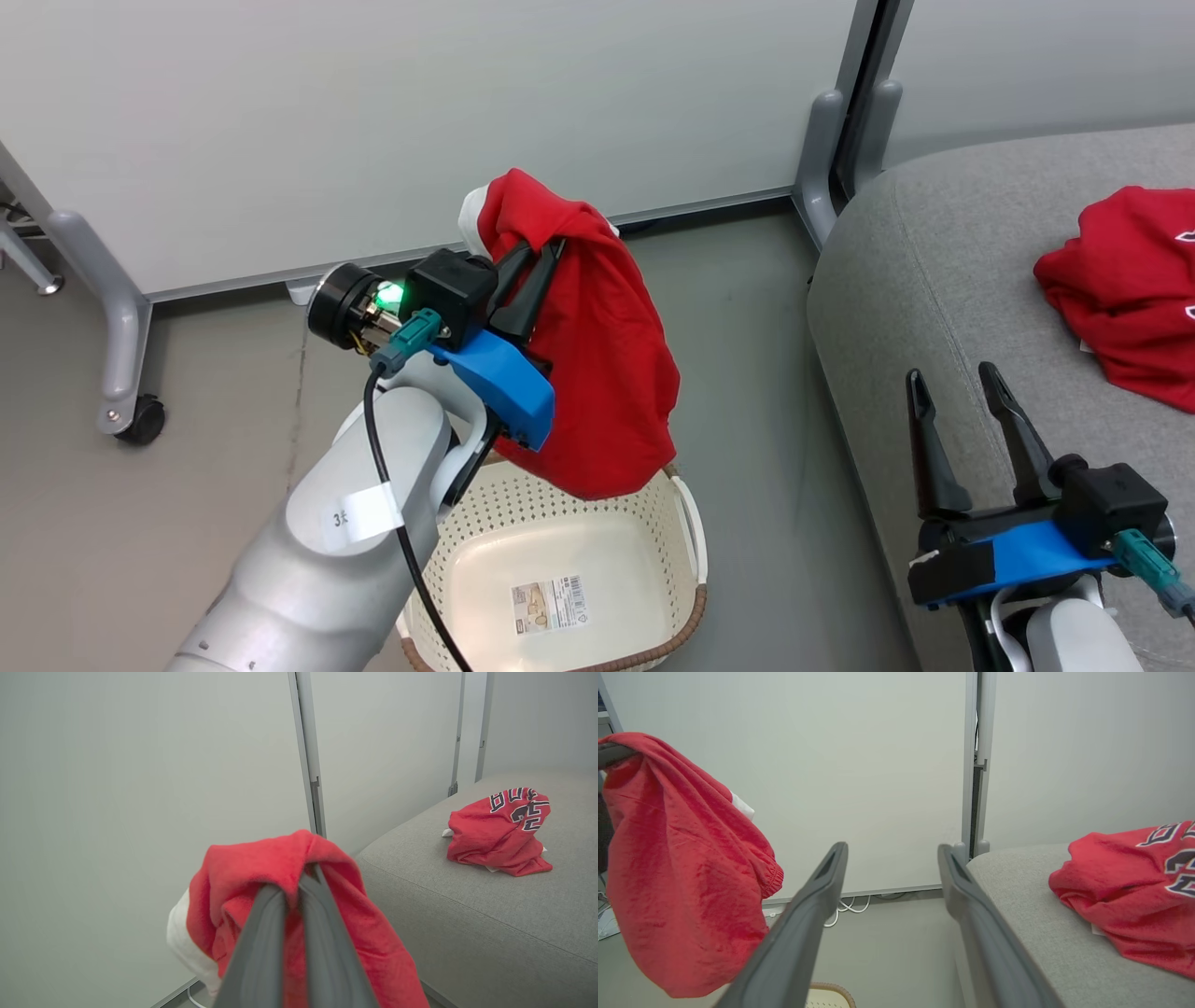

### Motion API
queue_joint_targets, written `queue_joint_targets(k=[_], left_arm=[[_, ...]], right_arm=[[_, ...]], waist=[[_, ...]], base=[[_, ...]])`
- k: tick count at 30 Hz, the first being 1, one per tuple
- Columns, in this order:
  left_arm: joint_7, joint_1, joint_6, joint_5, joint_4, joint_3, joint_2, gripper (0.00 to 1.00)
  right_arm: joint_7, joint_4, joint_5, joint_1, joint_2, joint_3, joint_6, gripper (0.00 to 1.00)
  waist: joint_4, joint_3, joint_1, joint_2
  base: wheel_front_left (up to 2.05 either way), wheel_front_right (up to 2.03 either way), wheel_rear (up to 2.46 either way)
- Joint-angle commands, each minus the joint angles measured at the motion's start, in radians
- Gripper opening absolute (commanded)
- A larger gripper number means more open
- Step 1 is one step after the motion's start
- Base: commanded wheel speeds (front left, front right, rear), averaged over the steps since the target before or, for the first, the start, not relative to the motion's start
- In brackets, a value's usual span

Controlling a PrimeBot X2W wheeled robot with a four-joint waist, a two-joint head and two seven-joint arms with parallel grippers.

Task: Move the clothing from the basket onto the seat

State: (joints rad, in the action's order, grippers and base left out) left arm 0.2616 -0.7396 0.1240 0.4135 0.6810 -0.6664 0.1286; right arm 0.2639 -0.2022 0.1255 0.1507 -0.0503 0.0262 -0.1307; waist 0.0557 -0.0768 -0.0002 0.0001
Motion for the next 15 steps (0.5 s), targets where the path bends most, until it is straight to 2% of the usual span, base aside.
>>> queue_joint_targets(k=[1, 8, 15], left_arm=[[0.005, 0.01, 0.003, -0.003, -0.005, -0.002, 0.0, 0.0], [0.005, 0.004, 0.006, -0.004, -0.006, -0.005, -0.007, 0.0], [0.005, -0.011, 0.007, -0.011, -0.018, -0.012, -0.017, 0.0]], right_arm=[[0.001, 0.009, -0.003, -0.009, 0.0, -0.006, 0.0, 1.0], [0.001, 0.028, -0.033, 0.054, 0.0, -0.069, 0.0, 1.0], [0.001, -0.01, -0.054, 0.176, -0.016, -0.22, 0.0, 1.0]], waist=[[-0.003, 0.002, 0.0002, -0.0001], [-0.016, 0.0, 0.0002, -0.0001], [-0.033, -0.012, 0.0002, -0.0001]], base=[[0.0, 0.0, 0.0], [0.0, 0.0, 0.0], [0.0, 0.0, 0.0]])
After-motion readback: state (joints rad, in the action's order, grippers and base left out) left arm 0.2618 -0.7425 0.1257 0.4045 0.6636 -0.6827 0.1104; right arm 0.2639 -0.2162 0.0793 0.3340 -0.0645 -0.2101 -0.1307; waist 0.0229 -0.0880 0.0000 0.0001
